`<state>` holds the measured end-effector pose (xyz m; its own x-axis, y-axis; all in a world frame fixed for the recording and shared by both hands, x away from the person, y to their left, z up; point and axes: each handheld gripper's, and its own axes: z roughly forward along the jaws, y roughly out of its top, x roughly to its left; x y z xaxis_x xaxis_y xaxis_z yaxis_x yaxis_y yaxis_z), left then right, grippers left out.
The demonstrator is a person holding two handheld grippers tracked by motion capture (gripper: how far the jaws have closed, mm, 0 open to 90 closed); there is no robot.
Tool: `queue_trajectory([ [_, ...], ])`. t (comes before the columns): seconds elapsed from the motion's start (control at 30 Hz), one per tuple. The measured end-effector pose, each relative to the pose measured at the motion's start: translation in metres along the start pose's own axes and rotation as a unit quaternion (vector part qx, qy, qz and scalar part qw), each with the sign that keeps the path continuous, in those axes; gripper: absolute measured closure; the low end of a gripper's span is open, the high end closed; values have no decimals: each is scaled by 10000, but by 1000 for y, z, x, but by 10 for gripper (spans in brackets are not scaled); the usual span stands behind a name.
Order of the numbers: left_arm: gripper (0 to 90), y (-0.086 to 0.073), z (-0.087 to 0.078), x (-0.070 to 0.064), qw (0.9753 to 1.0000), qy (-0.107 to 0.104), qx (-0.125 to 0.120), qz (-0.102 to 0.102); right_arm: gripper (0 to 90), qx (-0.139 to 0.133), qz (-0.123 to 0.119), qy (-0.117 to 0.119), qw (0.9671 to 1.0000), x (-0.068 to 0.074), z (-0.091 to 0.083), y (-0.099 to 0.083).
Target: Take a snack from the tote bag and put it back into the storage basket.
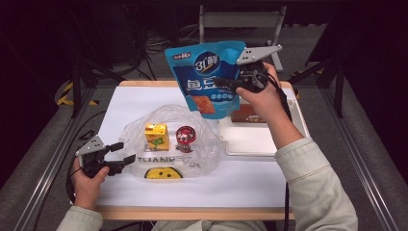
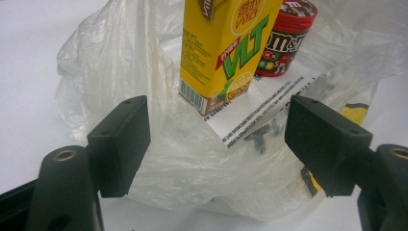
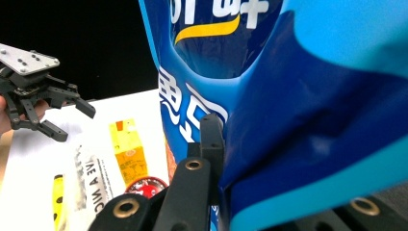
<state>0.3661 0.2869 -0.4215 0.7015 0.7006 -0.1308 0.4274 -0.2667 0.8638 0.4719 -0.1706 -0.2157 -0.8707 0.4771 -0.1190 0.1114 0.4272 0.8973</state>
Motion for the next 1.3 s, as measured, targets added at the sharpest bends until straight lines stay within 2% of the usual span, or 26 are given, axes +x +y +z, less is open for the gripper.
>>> queue_trajectory([
  [0.4, 240, 0, -1, 0, 10000, 14, 10, 19, 876, 28, 159, -254, 9995, -14, -24, -15],
  [0.97, 239, 0, -1, 0, 10000, 51, 1, -14, 877, 73, 386, -551, 9977, -29, -49, -37],
  [1.3, 239, -2, -2, 1, 10000, 82, -6, -38, 879, 76, 565, -586, 9966, -37, -52, -52],
])
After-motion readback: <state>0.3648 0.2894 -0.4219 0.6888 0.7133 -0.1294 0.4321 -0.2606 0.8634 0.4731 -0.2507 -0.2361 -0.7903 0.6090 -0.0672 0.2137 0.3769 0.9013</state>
